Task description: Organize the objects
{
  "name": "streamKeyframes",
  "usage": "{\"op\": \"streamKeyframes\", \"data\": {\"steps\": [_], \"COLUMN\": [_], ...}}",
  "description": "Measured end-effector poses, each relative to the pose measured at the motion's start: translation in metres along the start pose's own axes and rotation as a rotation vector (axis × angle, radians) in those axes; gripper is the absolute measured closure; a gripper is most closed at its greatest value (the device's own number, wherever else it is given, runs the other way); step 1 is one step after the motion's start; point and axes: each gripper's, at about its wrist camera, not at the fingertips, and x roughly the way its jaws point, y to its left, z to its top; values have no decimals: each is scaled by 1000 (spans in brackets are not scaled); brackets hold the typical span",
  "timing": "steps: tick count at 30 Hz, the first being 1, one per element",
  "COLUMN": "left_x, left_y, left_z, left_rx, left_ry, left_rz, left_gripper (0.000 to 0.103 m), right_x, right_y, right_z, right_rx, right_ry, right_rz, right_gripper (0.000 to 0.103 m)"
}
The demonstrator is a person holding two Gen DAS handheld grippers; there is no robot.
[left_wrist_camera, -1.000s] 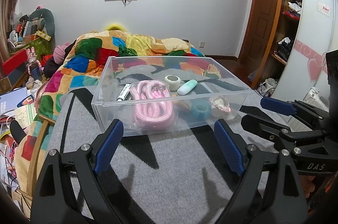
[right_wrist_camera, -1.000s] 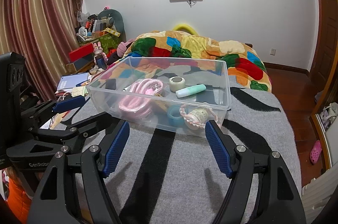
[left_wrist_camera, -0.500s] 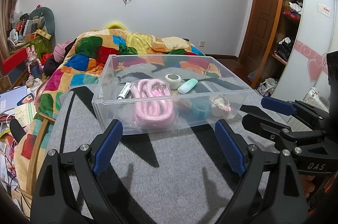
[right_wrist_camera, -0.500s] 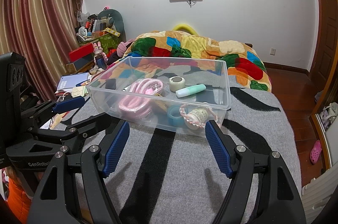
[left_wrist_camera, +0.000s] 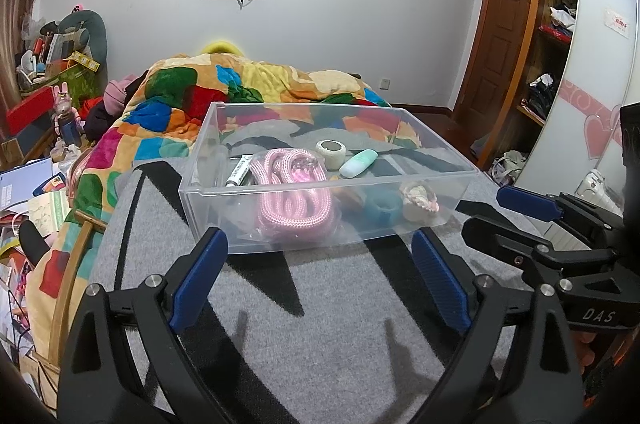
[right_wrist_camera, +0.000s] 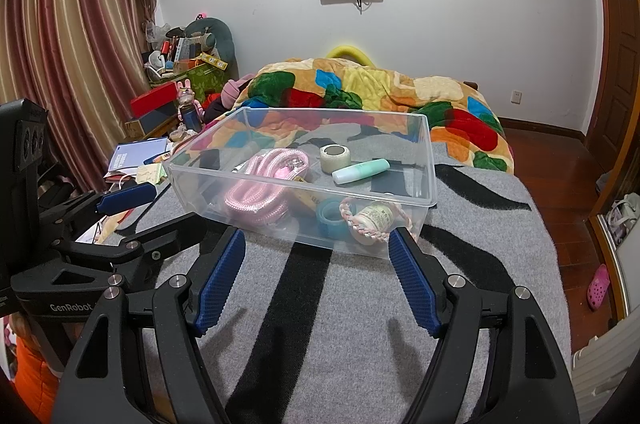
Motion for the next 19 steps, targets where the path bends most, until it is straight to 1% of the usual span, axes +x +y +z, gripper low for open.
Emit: {"op": "streamKeyframes", "data": {"steps": [4,6,9,19], "left_x": [1,2,3,-3], "left_y": [0,1,1,2], "left_z": [-1,-1,-2,-2], "left_rx": [-2,-3,-7,-15], "left_ry": [4,9,16,1], "left_rz": [-2,-5,-10,-14], "left_gripper": [9,9,9,6], "right_x": [-1,-2,-4,-7], "right_y": [0,-2,-3,-4], "right_z": [0,0,0,0], "right_rx": [3,5,7,9], "right_ry": [-1,-5,-14,-17], "right_rz": [-2,-4,-7,-12], "right_gripper": [31,27,23,21]}}
